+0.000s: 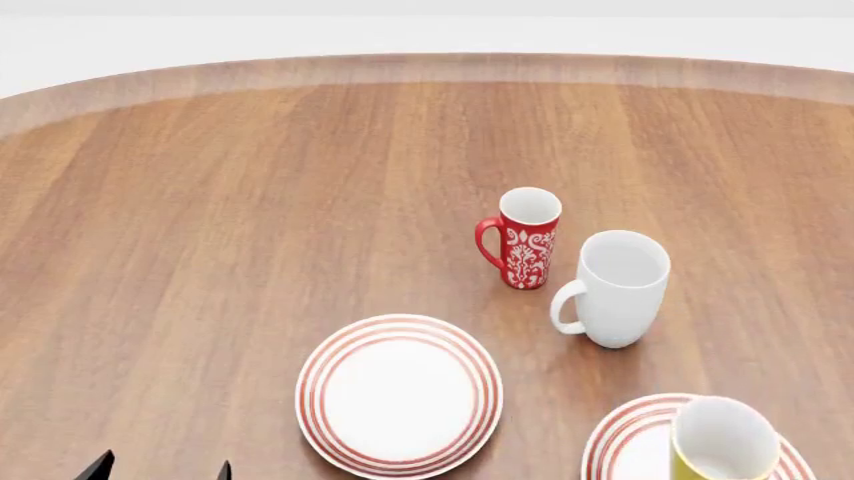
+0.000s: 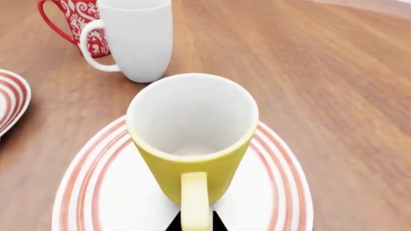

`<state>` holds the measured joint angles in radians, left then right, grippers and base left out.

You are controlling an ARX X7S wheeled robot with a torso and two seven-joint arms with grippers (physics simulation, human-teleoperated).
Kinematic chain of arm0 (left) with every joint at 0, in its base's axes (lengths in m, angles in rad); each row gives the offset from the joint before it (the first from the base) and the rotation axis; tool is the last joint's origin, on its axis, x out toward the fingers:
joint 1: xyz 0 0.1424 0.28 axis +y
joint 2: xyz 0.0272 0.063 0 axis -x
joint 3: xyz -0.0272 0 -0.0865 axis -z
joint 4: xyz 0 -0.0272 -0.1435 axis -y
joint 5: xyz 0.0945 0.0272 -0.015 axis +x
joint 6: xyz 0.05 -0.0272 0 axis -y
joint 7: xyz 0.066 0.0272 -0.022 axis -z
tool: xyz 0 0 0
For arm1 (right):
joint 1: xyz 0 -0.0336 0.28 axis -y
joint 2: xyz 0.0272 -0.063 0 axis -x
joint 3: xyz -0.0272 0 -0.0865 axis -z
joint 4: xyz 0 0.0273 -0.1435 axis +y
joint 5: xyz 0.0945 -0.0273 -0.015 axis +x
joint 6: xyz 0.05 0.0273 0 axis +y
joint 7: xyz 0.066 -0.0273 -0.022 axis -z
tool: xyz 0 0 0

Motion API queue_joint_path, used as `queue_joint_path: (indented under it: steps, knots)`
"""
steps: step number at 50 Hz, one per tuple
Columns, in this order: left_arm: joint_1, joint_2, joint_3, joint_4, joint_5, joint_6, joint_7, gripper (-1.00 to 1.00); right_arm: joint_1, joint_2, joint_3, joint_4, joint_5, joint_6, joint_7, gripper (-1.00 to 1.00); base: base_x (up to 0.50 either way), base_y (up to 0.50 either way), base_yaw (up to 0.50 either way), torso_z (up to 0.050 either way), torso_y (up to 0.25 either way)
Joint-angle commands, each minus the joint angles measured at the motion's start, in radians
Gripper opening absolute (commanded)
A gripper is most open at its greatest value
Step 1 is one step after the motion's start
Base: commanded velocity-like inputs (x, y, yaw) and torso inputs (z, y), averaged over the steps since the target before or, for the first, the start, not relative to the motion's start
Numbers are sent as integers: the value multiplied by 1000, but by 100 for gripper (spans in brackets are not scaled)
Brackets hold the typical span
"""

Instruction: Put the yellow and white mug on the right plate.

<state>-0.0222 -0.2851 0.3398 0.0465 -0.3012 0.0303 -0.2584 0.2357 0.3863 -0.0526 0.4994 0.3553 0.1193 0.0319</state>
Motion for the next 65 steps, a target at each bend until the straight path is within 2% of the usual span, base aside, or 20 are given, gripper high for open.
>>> queue_joint_path:
  steps: [1,4,5,16,35,43,51,53,62,65]
  knots:
    - [-1,-3,3,1,-3,1,-3,100,10,-1,-3,13,-18,-11,1,-100,0,0,0,0,10]
    - [-2,-4,4,0,-4,1,-4,100,9,-1,-4,10,-20,-13,5,-100,0,0,0,0,0]
    - [-2,-4,4,-1,-4,1,-4,100,6,0,-4,6,-19,-13,4,100,0,0,0,0,0]
    - [-2,-7,7,4,-9,-1,-5,100,-21,12,-11,-76,-16,14,12,100,0,0,0,0,0]
    - [-6,-9,12,-3,-11,4,-10,100,-173,91,19,-558,10,126,108,100,0,0,0,0,0]
    - [-6,-10,16,-3,-10,5,-13,100,-217,102,46,-696,38,144,137,100,0,0,0,0,0]
    - [-6,-10,19,-4,-9,7,-16,100,-221,76,10,-717,-80,90,218,100,0,0,0,0,0]
    - [-7,-10,19,-6,-10,8,-16,100,-235,71,-10,-719,-124,18,218,100,0,0,0,0,0]
    - [-6,-11,21,-5,-8,13,-21,100,-244,54,-79,-711,-209,-58,222,100,0,0,0,0,0]
    - [-4,-14,19,2,-9,11,-25,100,-239,45,-111,-695,-337,-107,287,100,0,0,0,0,0]
